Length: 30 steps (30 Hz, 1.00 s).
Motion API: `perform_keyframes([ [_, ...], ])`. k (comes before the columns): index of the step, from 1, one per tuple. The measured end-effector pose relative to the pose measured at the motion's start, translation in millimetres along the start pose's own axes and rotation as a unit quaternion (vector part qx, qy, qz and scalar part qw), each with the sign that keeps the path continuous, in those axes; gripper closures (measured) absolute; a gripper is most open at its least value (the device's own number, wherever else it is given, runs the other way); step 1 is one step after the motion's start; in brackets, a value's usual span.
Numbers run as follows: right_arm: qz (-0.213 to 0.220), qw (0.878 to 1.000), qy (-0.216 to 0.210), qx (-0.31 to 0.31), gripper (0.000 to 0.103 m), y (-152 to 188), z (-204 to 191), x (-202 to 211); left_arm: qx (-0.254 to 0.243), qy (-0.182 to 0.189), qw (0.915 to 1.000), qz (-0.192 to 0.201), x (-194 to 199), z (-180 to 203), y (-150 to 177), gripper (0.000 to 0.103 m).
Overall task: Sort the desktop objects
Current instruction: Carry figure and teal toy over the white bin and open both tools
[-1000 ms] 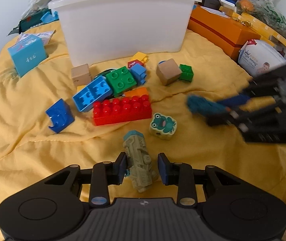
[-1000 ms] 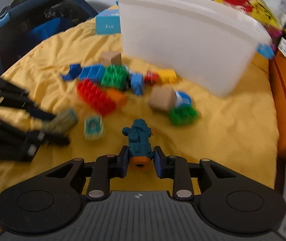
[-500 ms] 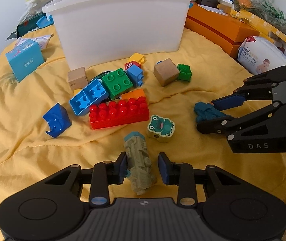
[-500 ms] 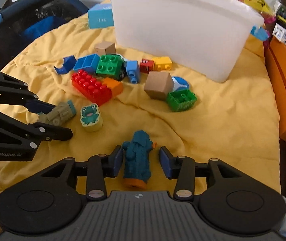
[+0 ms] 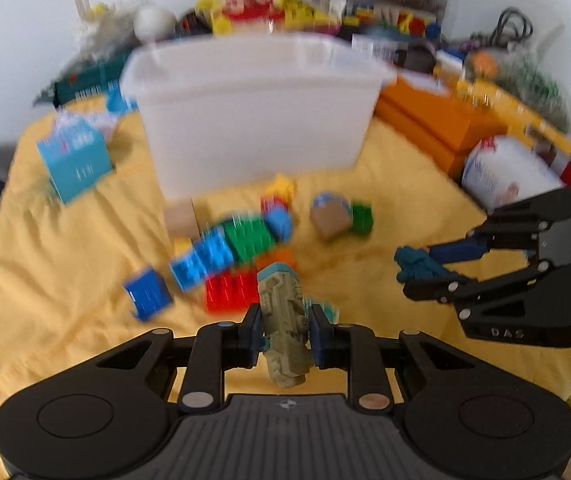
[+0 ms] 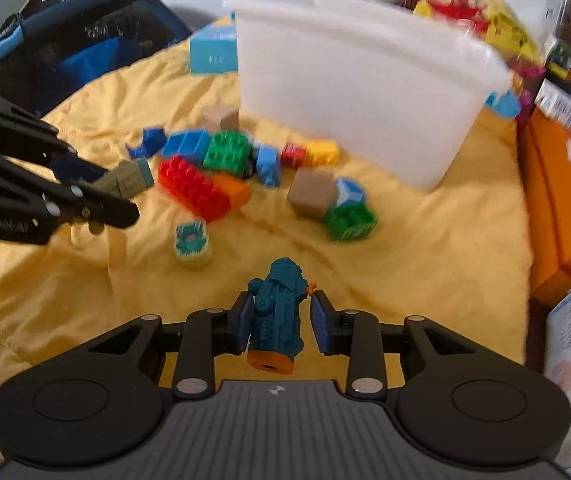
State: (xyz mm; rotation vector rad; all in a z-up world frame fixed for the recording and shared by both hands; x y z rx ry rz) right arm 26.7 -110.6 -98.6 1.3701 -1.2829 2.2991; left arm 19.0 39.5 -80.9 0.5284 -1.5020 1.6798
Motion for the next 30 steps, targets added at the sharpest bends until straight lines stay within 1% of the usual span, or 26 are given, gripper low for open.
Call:
perform_keyframes([
  [7, 0.058, 0.998, 0.026, -0.02, 0.068, -32.4, 29.1, 27.8, -0.003, 0.0, 0.9975, 0.071, 32.9, 4.6, -50.8, 0.076],
  [11, 0.084, 0.995, 0.032, -0.036, 0.068, -45.5, 42.9, 36.6, -0.01, -0.004, 0.9949, 0.1, 41.5, 6.7, -73.1, 0.076],
  [13, 0.094, 0.994, 0.038, -0.034, 0.068, -52.7, 47.6, 41.2, -0.017, -0.005, 0.9935, 0.113, 45.0, 8.0, -84.4, 0.076],
  [15, 0.107, 0.993, 0.055, -0.022, 0.068, -60.8, 52.9, 47.3, -0.025, -0.006, 0.9915, 0.128, 49.6, 8.9, -96.8, 0.076],
  [17, 0.12, 0.99, 0.075, -0.001, 0.068, -68.8, 59.0, 49.4, -0.036, -0.014, 0.9886, 0.145, 51.8, 7.0, -112.1, 0.076],
  [20, 0.127, 0.986, 0.106, 0.015, 0.068, -82.9, 73.7, 49.8, -0.045, -0.021, 0.9855, 0.162, 55.1, 3.1, -134.2, 0.076],
  [24, 0.162, 0.977, 0.134, 0.019, 0.068, -111.0, 92.2, 60.3, -0.068, -0.029, 0.9781, 0.194, 59.5, 5.2, -165.4, 0.076],
  [28, 0.191, 0.97, 0.151, 0.005, 0.068, -137.2, 108.9, 64.1, -0.082, -0.028, 0.9727, 0.215, 54.0, 11.6, -192.0, 0.076],
  [30, 0.203, 0.967, 0.151, -0.008, 0.068, -147.3, 115.7, 62.1, -0.076, -0.018, 0.9727, 0.218, 46.2, 15.0, -203.9, 0.076],
])
Point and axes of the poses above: each gripper's, at about its wrist camera, not at the fingertips, and x roughly against the way its jaws point, z to its right, y to its underside, the point moved 7 cm from there along -x, roughly the way its jaws point, and after that the axes turned 13 degrees about x, right-handed, at the moved point
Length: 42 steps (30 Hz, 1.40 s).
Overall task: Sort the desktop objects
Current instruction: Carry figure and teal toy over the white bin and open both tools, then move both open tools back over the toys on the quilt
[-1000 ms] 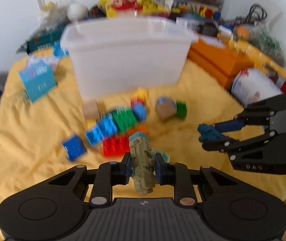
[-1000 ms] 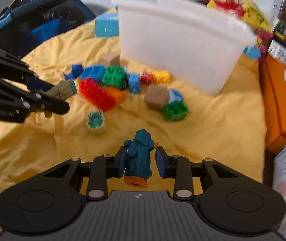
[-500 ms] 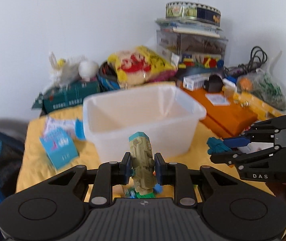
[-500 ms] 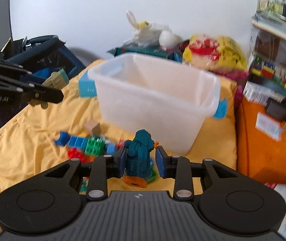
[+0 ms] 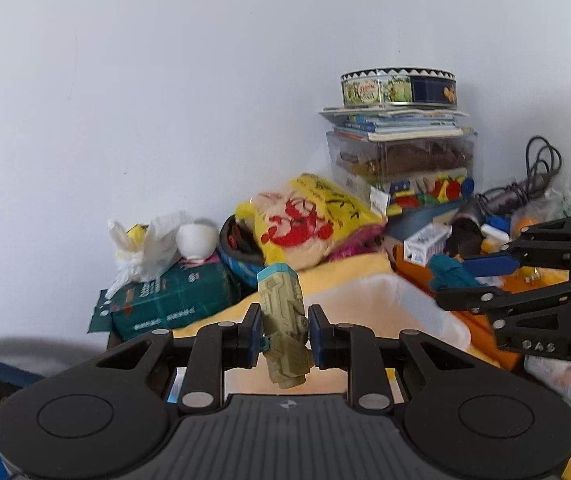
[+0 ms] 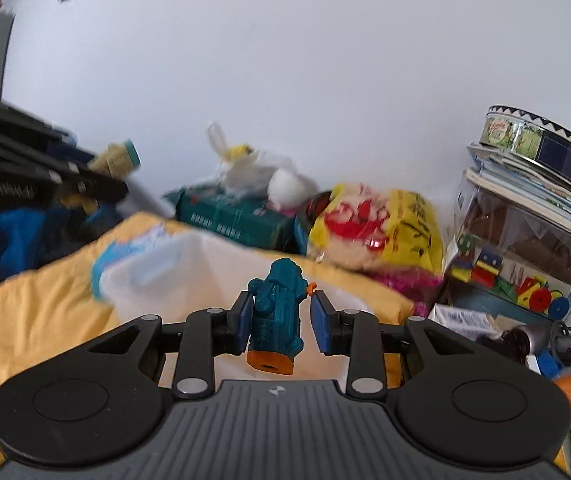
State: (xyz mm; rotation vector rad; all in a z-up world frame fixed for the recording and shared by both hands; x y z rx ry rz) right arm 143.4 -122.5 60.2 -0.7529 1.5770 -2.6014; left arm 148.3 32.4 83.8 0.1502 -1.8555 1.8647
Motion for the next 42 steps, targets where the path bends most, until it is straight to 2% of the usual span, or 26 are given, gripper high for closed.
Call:
perform_keyframes([
  [4, -0.003, 0.999, -0.006, -0.054, 0.068, -4.3, 6.8, -25.5, 0.013, 0.013, 0.9998, -0.011, -27.5, 3.8, -0.6, 0.076],
  [8, -0.026, 0.996, -0.005, -0.085, 0.068, 11.3, 7.5, -48.3, 0.018, 0.005, 0.9994, -0.028, -54.7, 1.3, 13.3, 0.076],
  [13, -0.068, 0.992, -0.011, -0.106, 0.068, 38.2, 0.7, -70.6, 0.009, -0.021, 0.9958, -0.089, -99.8, -8.9, 51.7, 0.076],
  [18, -0.087, 0.99, -0.013, -0.106, 0.066, 48.1, -4.3, -79.6, 0.027, -0.03, 0.9916, -0.123, -113.2, -19.2, 69.1, 0.075],
  [22, -0.087, 0.99, -0.02, -0.107, 0.065, 45.7, -7.9, -78.6, 0.033, -0.024, 0.9932, -0.109, -100.6, -19.4, 63.0, 0.069],
  [24, -0.08, 0.991, -0.02, -0.103, 0.062, 42.9, -9.2, -74.3, 0.032, -0.02, 0.9951, -0.091, -88.7, -18.2, 57.3, 0.069],
  [29, -0.06, 0.993, -0.034, -0.099, 0.062, 34.2, -9.7, -61.7, 0.051, 0.0, 0.9969, -0.059, -56.4, -12.5, 44.6, 0.068],
  [31, -0.047, 0.994, -0.04, -0.095, 0.061, 30.0, -12.2, -51.4, 0.048, 0.004, 0.9976, -0.05, -40.0, -8.7, 45.4, 0.065],
  [34, -0.034, 0.995, -0.047, -0.083, 0.052, 28.0, -18.5, -34.9, 0.048, 0.003, 0.9978, -0.047, -17.6, -6.1, 56.7, 0.056],
  [38, -0.039, 0.996, -0.061, -0.054, 0.05, 37.7, -32.6, -18.0, 0.062, -0.002, 0.9954, -0.072, 0.0, -6.2, 91.3, 0.054],
  [42, -0.067, 0.994, -0.081, -0.043, 0.049, 61.3, -49.2, -8.4, 0.074, -0.008, 0.9881, -0.135, 4.1, -4.4, 142.9, 0.054],
])
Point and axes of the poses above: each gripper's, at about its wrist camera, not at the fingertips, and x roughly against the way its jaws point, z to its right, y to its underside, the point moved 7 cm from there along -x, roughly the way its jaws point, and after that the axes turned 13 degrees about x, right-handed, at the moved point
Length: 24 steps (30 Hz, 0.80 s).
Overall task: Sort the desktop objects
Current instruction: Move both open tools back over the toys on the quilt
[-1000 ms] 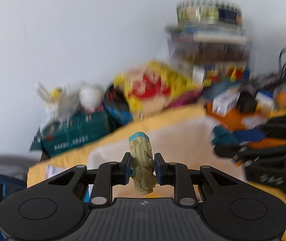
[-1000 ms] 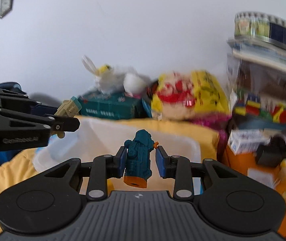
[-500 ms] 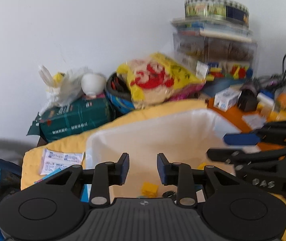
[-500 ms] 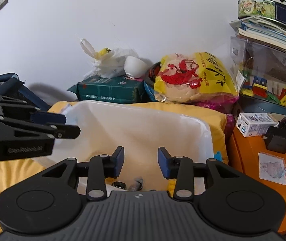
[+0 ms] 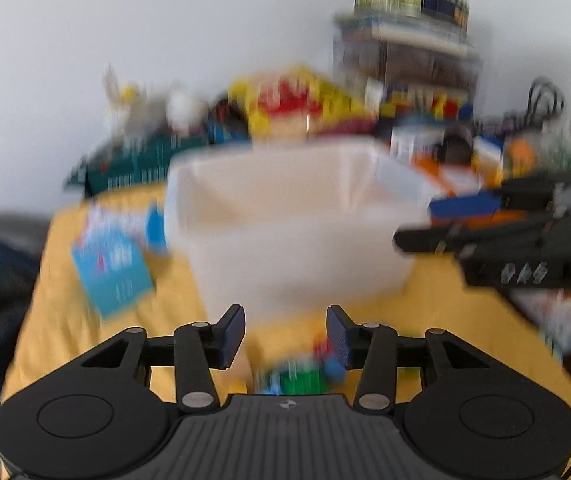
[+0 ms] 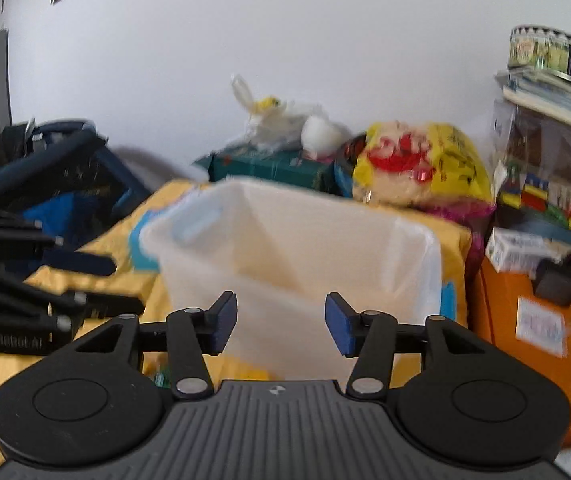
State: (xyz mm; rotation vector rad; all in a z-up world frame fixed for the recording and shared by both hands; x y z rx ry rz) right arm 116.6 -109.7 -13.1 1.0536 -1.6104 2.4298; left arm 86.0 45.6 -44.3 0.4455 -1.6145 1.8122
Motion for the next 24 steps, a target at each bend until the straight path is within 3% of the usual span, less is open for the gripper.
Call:
perform_keyframes([
  [8, -0.081, 0.996, -0.025, -0.02, 0.047, 55.2, -30.7, -11.7, 0.047, -0.025, 0.9959, -0.073, -10.5, -16.9, 66.9, 0.053],
  [16, -0.129, 0.989, -0.065, -0.027, 0.047, 92.9, -57.1, -11.1, 0.064, -0.044, 0.9915, -0.104, -13.0, -29.2, 95.0, 0.052],
  [24, -0.14, 0.986, -0.088, -0.013, 0.053, 96.6, -72.1, -13.3, 0.059, -0.038, 0.9914, -0.11, -12.9, -31.3, 103.5, 0.052],
])
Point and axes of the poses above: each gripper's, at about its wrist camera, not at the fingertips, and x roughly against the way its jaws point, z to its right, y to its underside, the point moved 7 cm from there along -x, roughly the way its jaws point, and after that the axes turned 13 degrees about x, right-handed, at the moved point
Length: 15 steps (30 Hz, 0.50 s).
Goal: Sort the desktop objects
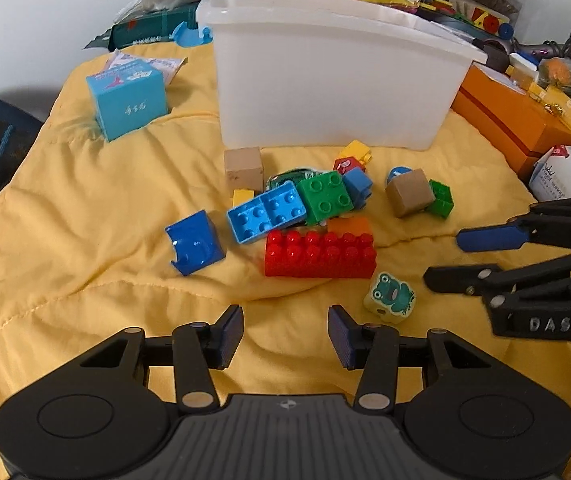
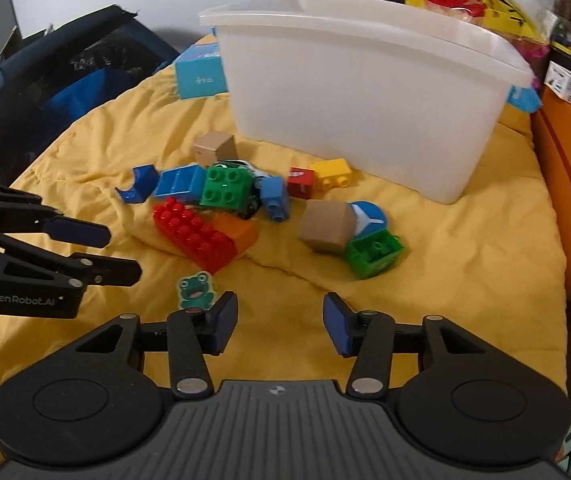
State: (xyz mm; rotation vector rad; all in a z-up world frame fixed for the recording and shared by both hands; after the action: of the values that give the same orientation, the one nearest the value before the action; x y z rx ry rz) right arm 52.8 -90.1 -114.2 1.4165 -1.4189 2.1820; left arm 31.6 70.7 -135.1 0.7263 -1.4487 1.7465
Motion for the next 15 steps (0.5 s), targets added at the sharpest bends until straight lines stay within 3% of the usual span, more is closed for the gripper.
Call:
perform_keyframes([
  [6, -0.01, 1.0, 0.021, -0.003, 0.052, 0.4, 3.4, -5.1, 0.012, 0.046, 0.9982, -0.036, -15.7, 11.8, -11.1, 0.052],
  [11, -0.015, 0.999, 0.042, -0.021, 0.051, 9.6, 17.2, -0.4, 0.059, 0.069, 0.9944, -0.055, -37.6, 19.1, -28.9, 0.052],
  [15, -0.018, 0.998, 0.049, -0.041, 0.05, 17.6, 24.5, 2.1, 0.11, 0.067, 0.9892, -0.07, -52.6, 23.4, -38.5, 0.041],
])
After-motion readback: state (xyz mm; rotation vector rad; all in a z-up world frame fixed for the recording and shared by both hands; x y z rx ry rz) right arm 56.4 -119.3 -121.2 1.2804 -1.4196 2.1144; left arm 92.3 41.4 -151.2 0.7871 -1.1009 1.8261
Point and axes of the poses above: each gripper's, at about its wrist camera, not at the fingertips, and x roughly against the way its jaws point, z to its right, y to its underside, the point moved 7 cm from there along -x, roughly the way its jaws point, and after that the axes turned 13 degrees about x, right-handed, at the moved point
